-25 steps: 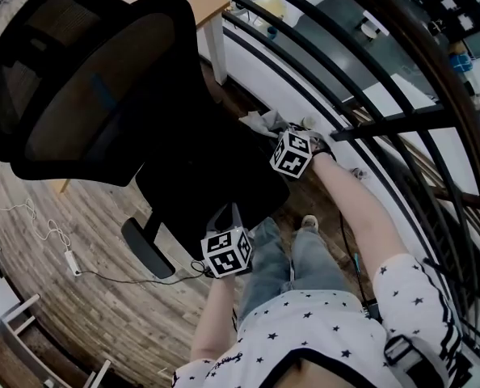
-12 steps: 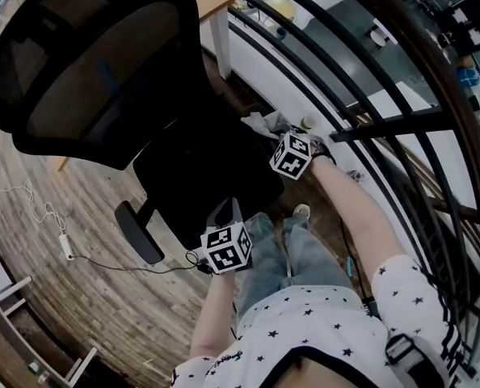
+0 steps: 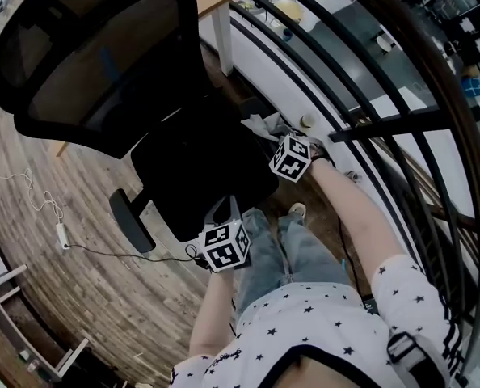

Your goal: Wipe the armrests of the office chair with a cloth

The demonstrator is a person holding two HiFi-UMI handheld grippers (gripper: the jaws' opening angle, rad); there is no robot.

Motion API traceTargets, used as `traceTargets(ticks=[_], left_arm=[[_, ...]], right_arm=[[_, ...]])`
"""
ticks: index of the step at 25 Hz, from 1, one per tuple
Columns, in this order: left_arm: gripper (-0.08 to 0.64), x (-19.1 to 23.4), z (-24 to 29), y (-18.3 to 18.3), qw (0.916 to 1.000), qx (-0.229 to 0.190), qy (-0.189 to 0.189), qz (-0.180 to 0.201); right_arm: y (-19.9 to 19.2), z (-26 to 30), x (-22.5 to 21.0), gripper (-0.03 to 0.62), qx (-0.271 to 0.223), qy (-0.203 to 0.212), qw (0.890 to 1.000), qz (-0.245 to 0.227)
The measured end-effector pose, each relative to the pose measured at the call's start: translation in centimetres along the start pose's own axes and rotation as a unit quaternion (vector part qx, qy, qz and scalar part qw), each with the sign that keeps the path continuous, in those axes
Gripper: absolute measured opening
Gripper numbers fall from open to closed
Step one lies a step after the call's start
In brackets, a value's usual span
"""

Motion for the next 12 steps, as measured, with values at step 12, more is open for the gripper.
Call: traceTargets(ticks=[12], left_arm=[[0.006,-1.8,-0.7,-1.8,0.9999,-0.01,0.004,-0.003]], right_arm=[[-1.5,-1.2,2.8,0.029,-0.005,0.009,1.0,-0.007]])
Point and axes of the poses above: the fingertips, and each gripper's own axes: z forward along the fingers, x to its left, y out of its top, the point moved 1 cm from there along -z, backward along the fingers, and after that the axes turned 11 degrees about -z, right-handed, at the moved point
